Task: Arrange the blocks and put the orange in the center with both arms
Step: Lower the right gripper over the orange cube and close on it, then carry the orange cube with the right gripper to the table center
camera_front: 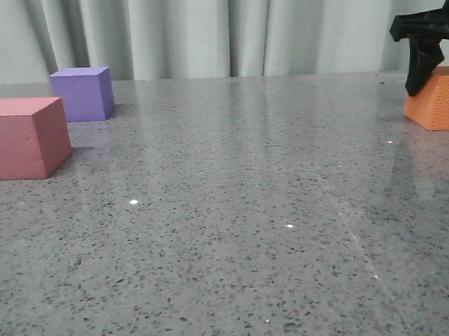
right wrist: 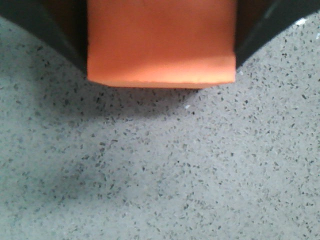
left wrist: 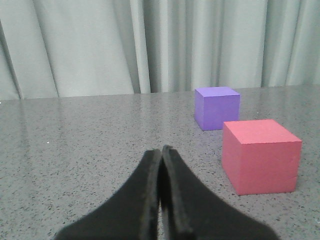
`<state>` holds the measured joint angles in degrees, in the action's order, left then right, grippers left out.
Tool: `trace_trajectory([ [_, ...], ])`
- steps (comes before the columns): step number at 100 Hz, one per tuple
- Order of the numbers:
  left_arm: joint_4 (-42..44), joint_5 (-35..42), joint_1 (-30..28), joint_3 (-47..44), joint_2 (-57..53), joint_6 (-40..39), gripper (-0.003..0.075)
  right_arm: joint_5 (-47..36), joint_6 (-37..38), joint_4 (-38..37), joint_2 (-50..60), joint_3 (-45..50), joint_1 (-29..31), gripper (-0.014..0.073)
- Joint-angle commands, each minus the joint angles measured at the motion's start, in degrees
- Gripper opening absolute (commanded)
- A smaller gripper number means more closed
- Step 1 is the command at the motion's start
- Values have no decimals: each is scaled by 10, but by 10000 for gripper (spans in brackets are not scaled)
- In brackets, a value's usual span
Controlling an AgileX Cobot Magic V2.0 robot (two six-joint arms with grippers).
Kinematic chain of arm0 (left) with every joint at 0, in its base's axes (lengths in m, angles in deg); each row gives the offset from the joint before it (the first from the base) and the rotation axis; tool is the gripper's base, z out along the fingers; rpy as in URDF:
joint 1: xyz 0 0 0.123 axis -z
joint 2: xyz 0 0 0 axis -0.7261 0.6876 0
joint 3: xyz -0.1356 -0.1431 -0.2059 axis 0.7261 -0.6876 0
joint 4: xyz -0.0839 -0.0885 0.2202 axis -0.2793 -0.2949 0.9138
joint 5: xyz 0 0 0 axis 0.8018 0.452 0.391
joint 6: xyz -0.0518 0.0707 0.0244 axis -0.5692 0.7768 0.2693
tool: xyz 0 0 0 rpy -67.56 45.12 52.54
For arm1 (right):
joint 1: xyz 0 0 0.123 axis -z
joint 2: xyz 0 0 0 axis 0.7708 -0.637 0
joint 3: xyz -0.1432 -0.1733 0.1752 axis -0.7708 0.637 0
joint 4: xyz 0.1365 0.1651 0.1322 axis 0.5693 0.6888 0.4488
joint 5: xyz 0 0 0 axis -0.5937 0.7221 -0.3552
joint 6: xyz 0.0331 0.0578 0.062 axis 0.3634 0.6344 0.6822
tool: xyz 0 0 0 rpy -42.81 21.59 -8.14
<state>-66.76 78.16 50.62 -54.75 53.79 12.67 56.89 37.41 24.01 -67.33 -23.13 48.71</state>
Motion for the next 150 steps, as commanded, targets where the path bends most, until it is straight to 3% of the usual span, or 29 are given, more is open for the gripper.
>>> trace_trajectory([
  [1, -5, 44, 4, -31, -19, -3, -19, -21, -5, -6, 25, -20, 4, 307],
  [10, -5, 44, 4, -31, -19, -3, -19, -3, -5, -6, 26, -25, 2, 235],
  [32, -5, 44, 4, -31, -19, -3, -19, 87, 12, 3, 26, -104, -55, 237],
  [71, -5, 44, 4, -31, -19, -3, -19, 17, 137, -6, -14, -196, -238, 237],
  [100, -5, 44, 4, -31, -19, -3, -19, 33, 268, -103, -95, -263, -340, 237],
  [118, -5, 44, 4, -31, -19, -3, -19, 72, 355, -179, -130, -285, -367, 234],
  [137, -5, 44, 4, -31, -19, -3, -19, 70, 371, -184, -139, -285, -370, 241],
  [150, -5, 44, 4, -31, -19, -3, -19, 73, 371, -182, -139, -285, -370, 349],
])
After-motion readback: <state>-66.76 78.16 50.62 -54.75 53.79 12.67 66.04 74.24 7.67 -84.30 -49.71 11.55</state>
